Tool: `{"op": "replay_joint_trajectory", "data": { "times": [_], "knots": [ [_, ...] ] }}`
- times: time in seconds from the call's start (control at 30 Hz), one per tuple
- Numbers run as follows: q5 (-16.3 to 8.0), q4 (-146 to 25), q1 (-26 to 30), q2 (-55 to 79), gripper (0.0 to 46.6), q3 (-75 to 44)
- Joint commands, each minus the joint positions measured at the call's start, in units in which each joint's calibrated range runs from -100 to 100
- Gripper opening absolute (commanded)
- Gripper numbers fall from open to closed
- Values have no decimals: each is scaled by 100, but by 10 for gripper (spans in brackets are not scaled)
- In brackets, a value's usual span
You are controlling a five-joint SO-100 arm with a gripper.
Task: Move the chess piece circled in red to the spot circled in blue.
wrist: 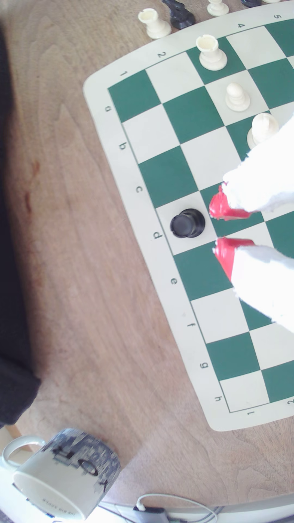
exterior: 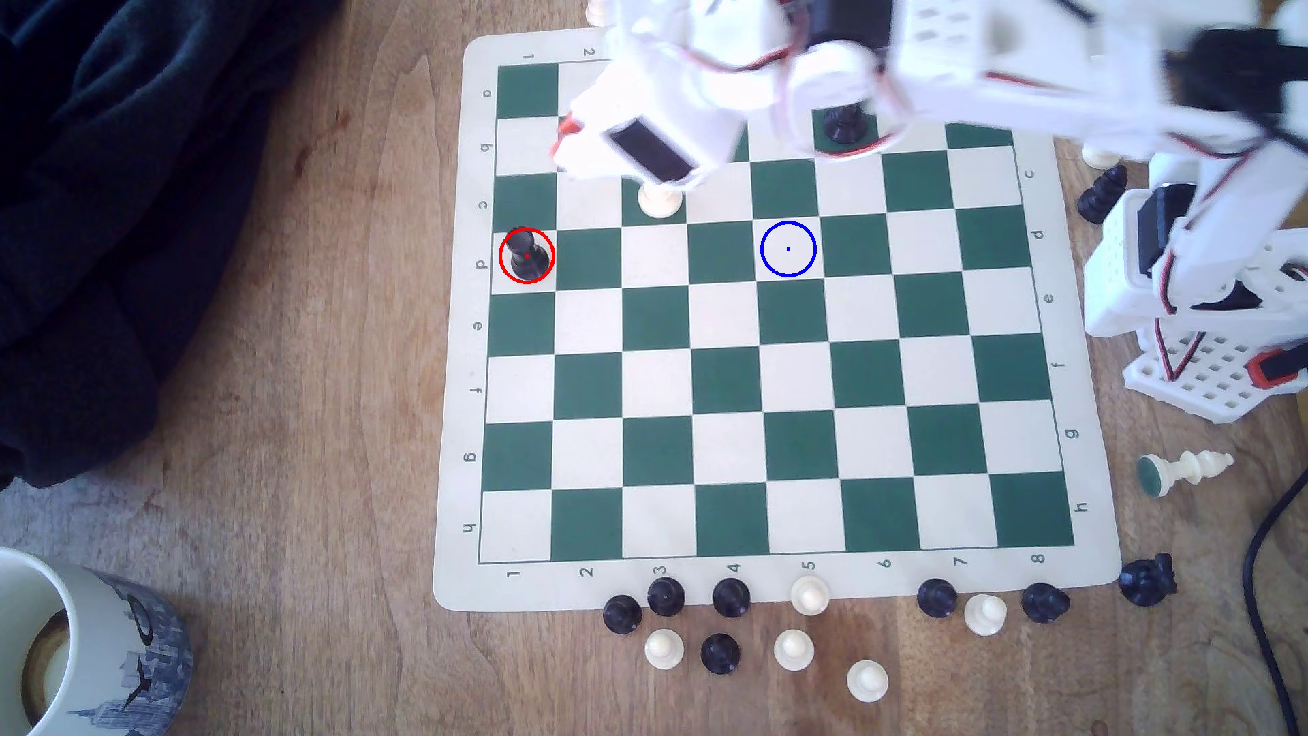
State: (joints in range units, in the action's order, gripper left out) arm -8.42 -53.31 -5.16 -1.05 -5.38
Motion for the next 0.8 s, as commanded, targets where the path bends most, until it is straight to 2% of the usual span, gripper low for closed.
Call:
{"op": "replay_joint_trajectory", "data": {
  "times": [0.0, 0.17, 0.3, 0.77],
  "knots": [
    [-63, 146, 12, 300, 77, -686],
    [-83, 179, -35, 869, 115, -1185],
    [-83, 204, -113, 1336, 121, -1629],
    [-122, 859, -184, 2202, 134, -1702]
  ]
}}
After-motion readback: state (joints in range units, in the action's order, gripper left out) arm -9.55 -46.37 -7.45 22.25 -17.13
